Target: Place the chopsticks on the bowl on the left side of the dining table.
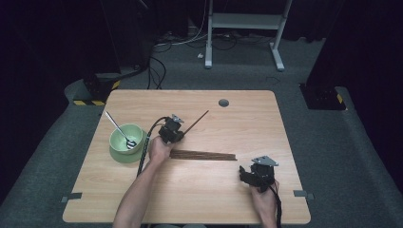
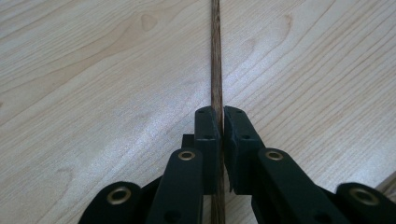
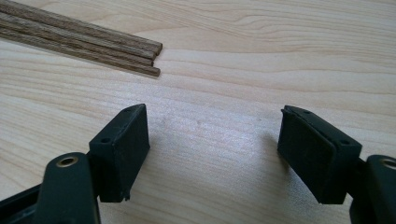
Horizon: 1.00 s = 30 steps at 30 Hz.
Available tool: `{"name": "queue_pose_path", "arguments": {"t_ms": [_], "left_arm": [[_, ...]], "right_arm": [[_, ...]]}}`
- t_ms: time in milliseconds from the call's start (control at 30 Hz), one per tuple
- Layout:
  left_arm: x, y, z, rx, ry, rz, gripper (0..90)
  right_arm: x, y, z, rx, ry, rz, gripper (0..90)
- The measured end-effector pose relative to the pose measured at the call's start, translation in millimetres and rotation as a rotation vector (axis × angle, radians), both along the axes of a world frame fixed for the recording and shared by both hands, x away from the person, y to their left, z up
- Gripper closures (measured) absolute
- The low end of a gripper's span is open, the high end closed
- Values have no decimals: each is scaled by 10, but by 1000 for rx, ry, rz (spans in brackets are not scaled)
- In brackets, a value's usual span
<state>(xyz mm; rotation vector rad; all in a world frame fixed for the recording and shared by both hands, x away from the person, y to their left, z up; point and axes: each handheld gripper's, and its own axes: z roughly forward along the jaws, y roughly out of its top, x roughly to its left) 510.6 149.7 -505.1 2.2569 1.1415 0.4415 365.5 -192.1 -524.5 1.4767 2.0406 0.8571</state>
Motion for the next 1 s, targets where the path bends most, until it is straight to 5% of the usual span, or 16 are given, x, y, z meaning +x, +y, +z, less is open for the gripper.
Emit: {"name": "queue_pose_path", "arguments": {"t_ms": [500, 1000], "left_arm": [[-76, 57, 188, -62, -36, 1, 843], [-232, 43, 397, -110, -59, -49, 843]], "right_arm": [[1, -1, 0, 0, -1, 1, 243], [2, -2, 0, 0, -1, 1, 243]]}}
